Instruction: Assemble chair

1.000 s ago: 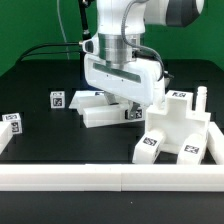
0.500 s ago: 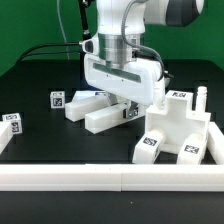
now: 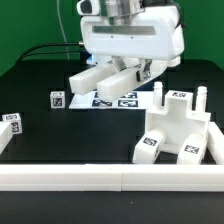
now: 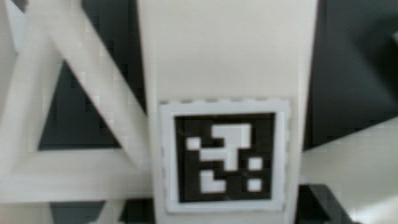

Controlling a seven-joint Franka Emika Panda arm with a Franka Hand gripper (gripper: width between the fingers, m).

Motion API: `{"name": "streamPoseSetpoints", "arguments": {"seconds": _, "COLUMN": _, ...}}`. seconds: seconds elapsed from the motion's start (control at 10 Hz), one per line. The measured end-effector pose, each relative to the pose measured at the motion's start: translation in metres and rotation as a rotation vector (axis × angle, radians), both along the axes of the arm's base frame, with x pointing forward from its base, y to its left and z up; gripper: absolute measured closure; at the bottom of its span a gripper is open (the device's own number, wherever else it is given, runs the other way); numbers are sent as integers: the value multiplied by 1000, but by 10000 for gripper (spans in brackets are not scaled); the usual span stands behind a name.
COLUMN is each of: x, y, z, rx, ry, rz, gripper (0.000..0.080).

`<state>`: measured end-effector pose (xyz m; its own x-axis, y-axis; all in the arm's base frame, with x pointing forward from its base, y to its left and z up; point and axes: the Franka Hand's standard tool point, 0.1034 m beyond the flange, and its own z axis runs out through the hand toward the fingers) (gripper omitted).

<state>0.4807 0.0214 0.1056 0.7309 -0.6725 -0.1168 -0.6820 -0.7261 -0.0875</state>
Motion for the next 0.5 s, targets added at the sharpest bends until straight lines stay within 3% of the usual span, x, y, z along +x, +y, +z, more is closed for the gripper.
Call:
{"name": "streamPoseSetpoints", "arguments": {"seconds": 0.1, "x": 5, "y": 9, "z": 9, "rx": 2, "ry": -22, "rz": 10, "gripper": 517}}
{"name": "streamPoseSetpoints", "arguments": {"seconds": 0.2, "x": -5, "y": 6, "z": 0, "rx": -21, "ry": -75, "rz": -12, "gripper": 517}}
{"name": "streamPoseSetpoints", "arguments": {"seconds": 0.3, "x": -16, "y": 7, "z": -5, "rx": -9, "ry": -29, "rz": -8, "gripper": 517}}
{"name": "streamPoseSetpoints", "arguments": {"seconds": 0.5, "x": -9, "y": 7, "z": -1, "rx": -11, "ry": -30, "rz": 2, "gripper": 517}}
